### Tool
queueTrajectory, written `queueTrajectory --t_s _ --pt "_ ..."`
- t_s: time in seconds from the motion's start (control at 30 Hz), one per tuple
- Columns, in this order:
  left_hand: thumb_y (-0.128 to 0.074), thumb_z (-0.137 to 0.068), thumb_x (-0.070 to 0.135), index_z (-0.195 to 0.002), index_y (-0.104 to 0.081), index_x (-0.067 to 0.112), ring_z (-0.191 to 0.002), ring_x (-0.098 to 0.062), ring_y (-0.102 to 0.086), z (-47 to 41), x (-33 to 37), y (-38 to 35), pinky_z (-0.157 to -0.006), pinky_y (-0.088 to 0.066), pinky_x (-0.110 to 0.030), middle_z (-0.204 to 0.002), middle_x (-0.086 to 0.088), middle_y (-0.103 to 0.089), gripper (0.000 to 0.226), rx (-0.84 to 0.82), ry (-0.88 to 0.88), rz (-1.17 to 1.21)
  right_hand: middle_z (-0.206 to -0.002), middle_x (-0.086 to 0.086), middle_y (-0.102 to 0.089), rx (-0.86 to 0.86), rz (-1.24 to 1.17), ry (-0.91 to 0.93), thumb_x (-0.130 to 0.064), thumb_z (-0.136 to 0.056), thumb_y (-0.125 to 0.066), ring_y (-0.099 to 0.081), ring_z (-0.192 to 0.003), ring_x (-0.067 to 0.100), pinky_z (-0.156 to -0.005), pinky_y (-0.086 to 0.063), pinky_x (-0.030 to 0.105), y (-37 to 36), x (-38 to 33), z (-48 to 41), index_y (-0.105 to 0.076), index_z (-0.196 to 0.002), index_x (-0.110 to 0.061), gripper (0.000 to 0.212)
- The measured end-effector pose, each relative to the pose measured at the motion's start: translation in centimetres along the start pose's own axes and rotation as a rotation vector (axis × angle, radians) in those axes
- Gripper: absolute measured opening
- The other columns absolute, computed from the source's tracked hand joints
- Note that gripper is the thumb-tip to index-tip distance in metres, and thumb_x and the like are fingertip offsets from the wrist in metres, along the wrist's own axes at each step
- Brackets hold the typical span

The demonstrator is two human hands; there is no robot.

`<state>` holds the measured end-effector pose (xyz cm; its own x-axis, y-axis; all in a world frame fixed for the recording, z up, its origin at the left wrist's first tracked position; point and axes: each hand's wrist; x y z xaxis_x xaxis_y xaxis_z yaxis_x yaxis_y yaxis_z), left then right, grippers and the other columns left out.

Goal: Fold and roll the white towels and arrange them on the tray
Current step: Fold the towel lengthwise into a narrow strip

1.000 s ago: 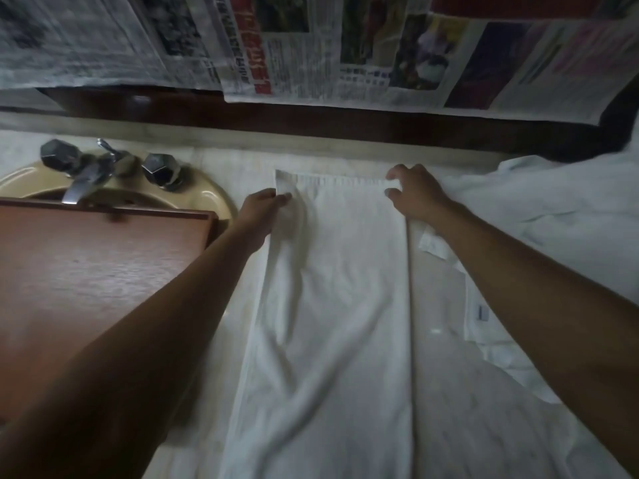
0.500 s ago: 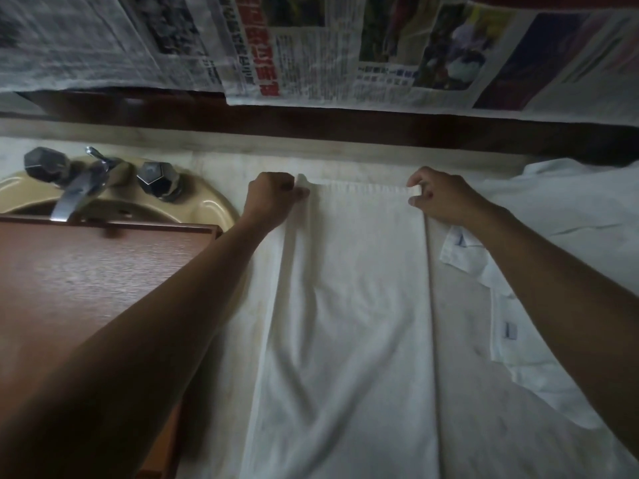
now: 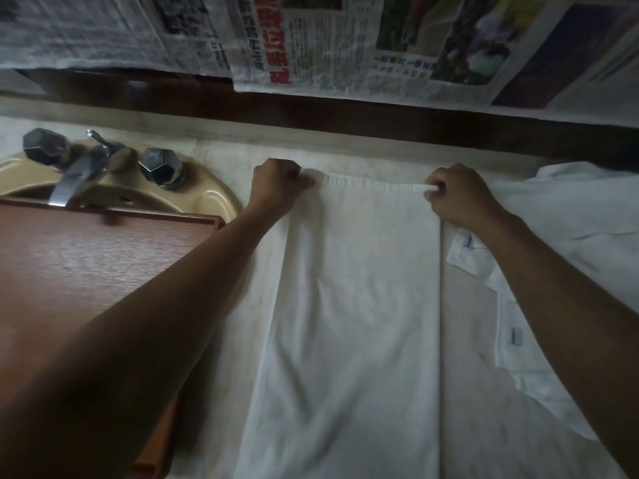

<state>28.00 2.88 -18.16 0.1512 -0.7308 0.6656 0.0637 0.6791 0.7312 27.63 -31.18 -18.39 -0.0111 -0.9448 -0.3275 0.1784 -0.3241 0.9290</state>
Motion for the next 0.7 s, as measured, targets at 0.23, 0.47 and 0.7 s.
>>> queueTrajectory --t_s 0.23,0.47,0.7 --pt "-0.082 -0.085 0.035 -0.108 -0.08 0.017 -0.102 -0.027 -0.066 -1.2 -0.3 0.7 -0.088 -0.046 -0.03 -0.11 -0.005 -0.075 0.028 -0.058 -0.211 -0.203 -0.093 0.005 -0.053 0.049 -0.024 0.032 -0.034 -0.096 -0.068 -0.051 -0.086 0.023 -0.08 -0.036 0.031 0.1 0.5 0.1 -0.069 -0.094 -0.014 0.02" --pt "-0.082 -0.085 0.034 -0.1 -0.08 0.017 -0.097 -0.023 -0.062 -3.0 0.6 1.3 -0.078 -0.042 -0.03 -0.103 -0.001 -0.077 0.023 -0.111 -0.395 -0.302 -0.098 0.006 -0.056 0.093 -0.047 0.058 -0.021 -0.098 -0.066 -0.059 -0.093 0.028 -0.082 -0.038 0.029 -0.1 0.8 0.3 -0.073 -0.094 -0.008 0.016" --pt "-0.078 -0.09 0.029 -0.101 -0.08 0.016 -0.088 -0.025 -0.067 -3.2 -0.1 1.5 -0.073 -0.042 -0.03 -0.089 -0.005 -0.077 0.017 -0.126 -0.563 -0.364 -0.09 -0.005 -0.067 0.178 -0.187 0.119 -0.023 -0.095 -0.07 -0.062 -0.085 0.015 -0.077 -0.043 0.026 0.6 0.6 1.9 -0.073 -0.094 -0.017 0.007"
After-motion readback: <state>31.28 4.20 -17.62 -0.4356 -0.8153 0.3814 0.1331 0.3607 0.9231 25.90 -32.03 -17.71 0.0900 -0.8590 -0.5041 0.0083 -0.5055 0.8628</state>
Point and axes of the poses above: each hand's wrist, its own z-axis away from the middle knuckle, its own y-axis out of the back of the hand, x = y × z
